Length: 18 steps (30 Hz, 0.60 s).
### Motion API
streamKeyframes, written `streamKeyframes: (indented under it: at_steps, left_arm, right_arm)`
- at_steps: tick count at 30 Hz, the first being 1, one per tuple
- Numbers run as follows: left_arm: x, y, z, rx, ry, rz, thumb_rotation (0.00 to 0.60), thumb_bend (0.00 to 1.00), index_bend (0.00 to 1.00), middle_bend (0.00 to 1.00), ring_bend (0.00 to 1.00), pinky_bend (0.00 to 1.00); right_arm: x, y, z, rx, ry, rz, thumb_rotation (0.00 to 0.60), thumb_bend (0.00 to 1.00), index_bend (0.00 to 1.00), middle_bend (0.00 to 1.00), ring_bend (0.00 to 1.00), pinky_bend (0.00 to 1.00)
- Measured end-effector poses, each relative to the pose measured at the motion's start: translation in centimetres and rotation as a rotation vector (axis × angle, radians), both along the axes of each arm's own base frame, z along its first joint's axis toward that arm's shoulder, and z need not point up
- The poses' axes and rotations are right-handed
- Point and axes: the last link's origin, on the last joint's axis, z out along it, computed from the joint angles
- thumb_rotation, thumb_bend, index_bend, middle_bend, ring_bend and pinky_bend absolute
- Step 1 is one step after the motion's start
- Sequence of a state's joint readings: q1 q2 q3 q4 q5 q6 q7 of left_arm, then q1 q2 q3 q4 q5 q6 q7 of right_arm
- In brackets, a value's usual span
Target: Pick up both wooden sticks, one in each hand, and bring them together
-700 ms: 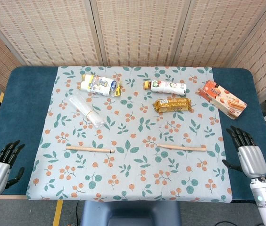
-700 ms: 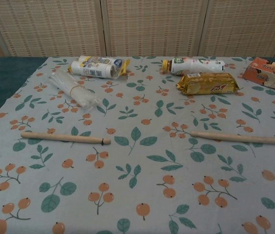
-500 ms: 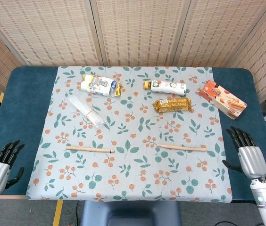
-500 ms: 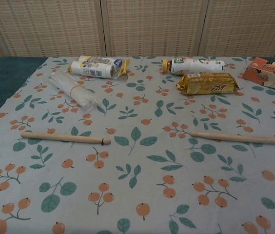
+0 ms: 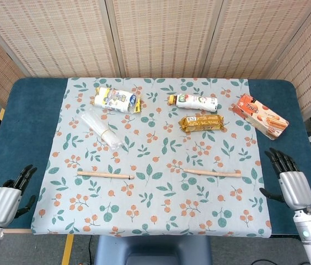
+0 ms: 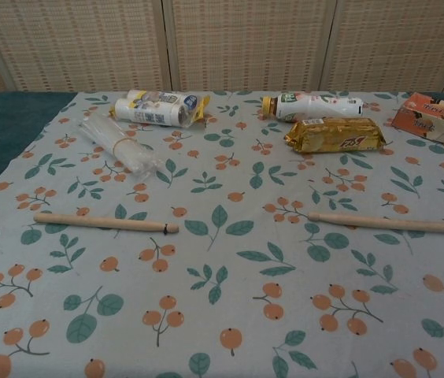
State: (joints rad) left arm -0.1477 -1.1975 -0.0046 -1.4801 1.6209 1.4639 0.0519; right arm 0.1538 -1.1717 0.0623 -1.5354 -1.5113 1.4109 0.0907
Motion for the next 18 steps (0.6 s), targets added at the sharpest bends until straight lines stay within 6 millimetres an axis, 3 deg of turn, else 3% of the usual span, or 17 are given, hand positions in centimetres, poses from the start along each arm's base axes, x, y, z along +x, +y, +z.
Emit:
streamKeyframes:
  at_steps: [4,6,12,16,18]
  left_arm:
    - [1.3,1.5,-1.7,-0.006,-0.003,-0.047,0.6,0.4,0.08,0.11,0.36,0.58]
    - [2.2,2.4,-2.6,-0.01,-0.001,-0.09,0.6,0.4,0.13,0.19,0.35,0.56]
    - [3.7,4.2,-5.2,-0.083,0.014,-0.142,0.6,0.43,0.26,0.46,0.67,0.73]
    - [4.2,5.1,-6.8,-0.126,0.045,-0.167,0.6,0.43,0.31,0.47,0.9,0.94]
    - [4.5,5.4,-7.5,-0.15,0.055,-0.175,0.6,0.43,0.31,0.45,0.95,0.99]
  right_arm:
    - [0.1,-0.1,0.3,-0.022,-0.015,0.009,0.6,0.06,0.0,0.0,0.0,0.11]
    - [0.1,-0.1,0.3,-0.017,-0.018,0.005,0.6,0.06,0.0,0.0,0.0,0.11]
    - [0.0,-0.2,0.6,-0.01,-0.028,-0.002,0.6,0.06,0.0,0.0,0.0,0.11]
    - [0.1,-0.1,1.1,-0.025,-0.044,0.005,0.6,0.06,0.0,0.0,0.0,0.11]
    - [0.1,-0.1,1.2,-0.031,-0.051,0.007,0.6,0.06,0.0,0.0,0.0,0.11]
